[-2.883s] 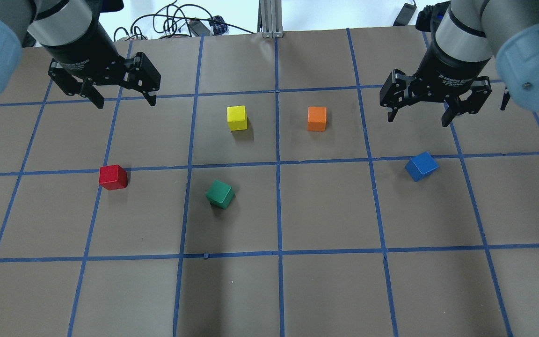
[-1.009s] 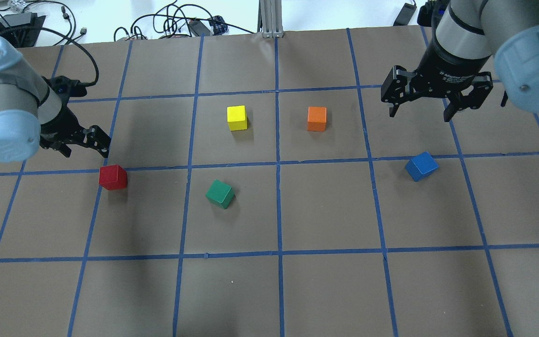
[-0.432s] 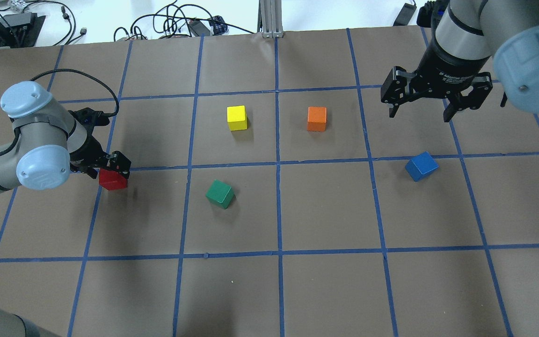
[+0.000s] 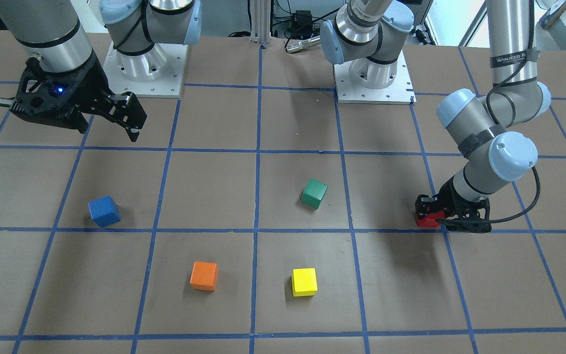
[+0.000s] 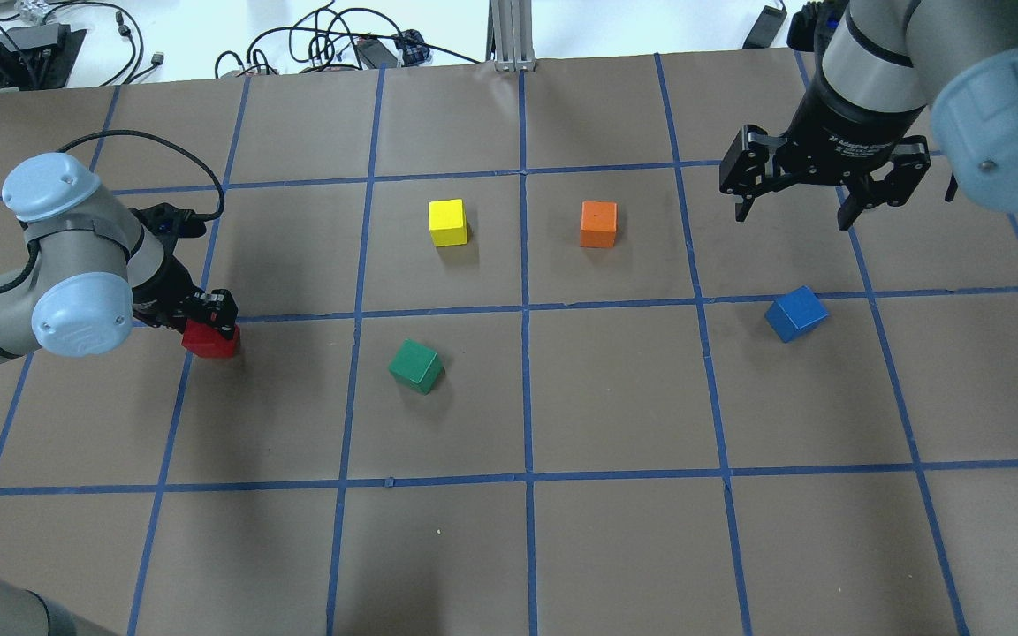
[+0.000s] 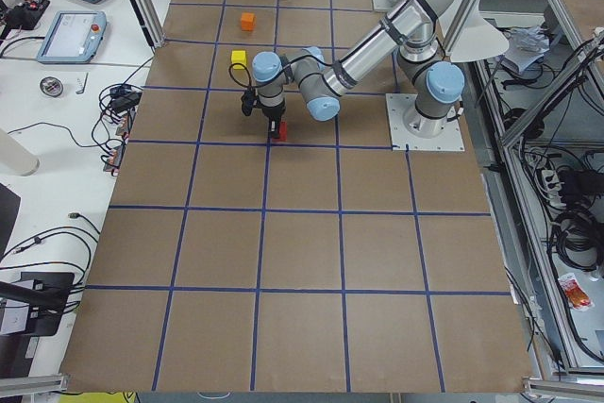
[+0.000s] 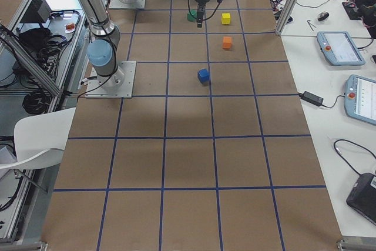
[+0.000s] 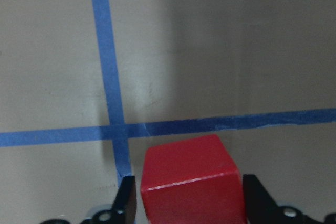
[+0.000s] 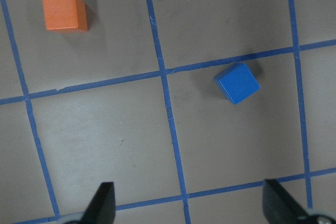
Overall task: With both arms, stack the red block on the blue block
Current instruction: 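Carry the red cube with the left gripper toward the table center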
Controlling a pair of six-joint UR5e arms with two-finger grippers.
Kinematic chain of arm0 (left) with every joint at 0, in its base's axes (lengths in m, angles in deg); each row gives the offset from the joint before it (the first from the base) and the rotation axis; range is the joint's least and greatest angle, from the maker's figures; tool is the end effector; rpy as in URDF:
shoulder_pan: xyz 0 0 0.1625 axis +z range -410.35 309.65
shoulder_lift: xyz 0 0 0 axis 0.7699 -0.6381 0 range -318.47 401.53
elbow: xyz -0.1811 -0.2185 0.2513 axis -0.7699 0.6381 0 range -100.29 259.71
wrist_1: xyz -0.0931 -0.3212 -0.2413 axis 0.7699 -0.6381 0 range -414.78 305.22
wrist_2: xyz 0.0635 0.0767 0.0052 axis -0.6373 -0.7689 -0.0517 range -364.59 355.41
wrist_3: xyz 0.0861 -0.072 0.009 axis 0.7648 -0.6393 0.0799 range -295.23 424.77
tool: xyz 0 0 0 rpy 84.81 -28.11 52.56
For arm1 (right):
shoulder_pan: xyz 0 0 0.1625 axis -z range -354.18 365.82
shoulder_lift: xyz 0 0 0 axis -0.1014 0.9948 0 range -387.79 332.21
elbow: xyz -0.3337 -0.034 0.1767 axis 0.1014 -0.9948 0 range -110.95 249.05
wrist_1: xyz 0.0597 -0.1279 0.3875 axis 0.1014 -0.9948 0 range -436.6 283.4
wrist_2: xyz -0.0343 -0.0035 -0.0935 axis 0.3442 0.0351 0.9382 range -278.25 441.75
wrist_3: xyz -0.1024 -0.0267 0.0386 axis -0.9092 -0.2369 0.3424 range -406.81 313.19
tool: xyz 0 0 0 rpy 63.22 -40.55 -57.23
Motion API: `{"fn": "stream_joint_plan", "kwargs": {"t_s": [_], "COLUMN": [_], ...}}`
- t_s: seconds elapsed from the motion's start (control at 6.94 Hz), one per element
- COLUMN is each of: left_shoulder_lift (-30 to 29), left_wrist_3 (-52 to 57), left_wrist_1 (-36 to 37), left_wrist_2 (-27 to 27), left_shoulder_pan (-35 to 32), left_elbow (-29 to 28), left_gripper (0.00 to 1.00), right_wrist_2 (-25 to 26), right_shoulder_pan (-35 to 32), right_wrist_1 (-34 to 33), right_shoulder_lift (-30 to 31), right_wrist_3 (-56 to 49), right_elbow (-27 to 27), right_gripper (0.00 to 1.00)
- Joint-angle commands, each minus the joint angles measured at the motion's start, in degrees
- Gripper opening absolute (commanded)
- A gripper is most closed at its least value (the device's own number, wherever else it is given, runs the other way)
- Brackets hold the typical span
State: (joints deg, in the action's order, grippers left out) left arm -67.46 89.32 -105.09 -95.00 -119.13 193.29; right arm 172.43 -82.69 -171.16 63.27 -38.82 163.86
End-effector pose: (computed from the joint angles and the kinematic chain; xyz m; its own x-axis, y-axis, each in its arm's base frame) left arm 0.0592 -0.5184 0.1396 -0.9982 0.0581 0.0143 0.0587 0.9971 0.0485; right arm 0.1193 -0.4870 0.4048 -0.9863 0.1649 0.0097 0.1647 0.9862 -0.0158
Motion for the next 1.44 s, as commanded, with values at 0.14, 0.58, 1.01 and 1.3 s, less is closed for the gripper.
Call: {"fn": "stream_joint_plan", "kwargs": {"t_s": [0.14, 0.58, 1.01, 1.3], "left_shoulder_lift": [4.99, 3.00, -4.20, -7.98], "left_wrist_3": [-0.64, -26.91, -42.34, -46.15], "left_wrist_1": [-1.10, -6.17, -5.24, -0.52], "left_wrist_2": [-0.11, 1.11, 3.65, 3.92], "left_shoulder_pan": [-8.16, -27.04, -39.37, -41.43], "left_elbow": [-1.78, -11.23, -16.10, -17.59], "left_gripper": [0.03, 0.04, 0.04, 0.04], "right_wrist_2": [-0.06, -0.06, -0.15, -0.32], "right_shoulder_pan": [0.09, 0.00, 0.09, 0.26], "right_wrist_1": [0.00, 0.00, -0.09, -0.09], "right_shoulder_lift": [0.00, 0.00, -0.26, -0.44], "right_wrist_3": [0.10, 0.01, -0.16, -0.69], "right_elbow": [0.03, 0.03, 0.03, 0.03], "right_gripper": [0.98, 0.90, 1.00, 1.00]}}
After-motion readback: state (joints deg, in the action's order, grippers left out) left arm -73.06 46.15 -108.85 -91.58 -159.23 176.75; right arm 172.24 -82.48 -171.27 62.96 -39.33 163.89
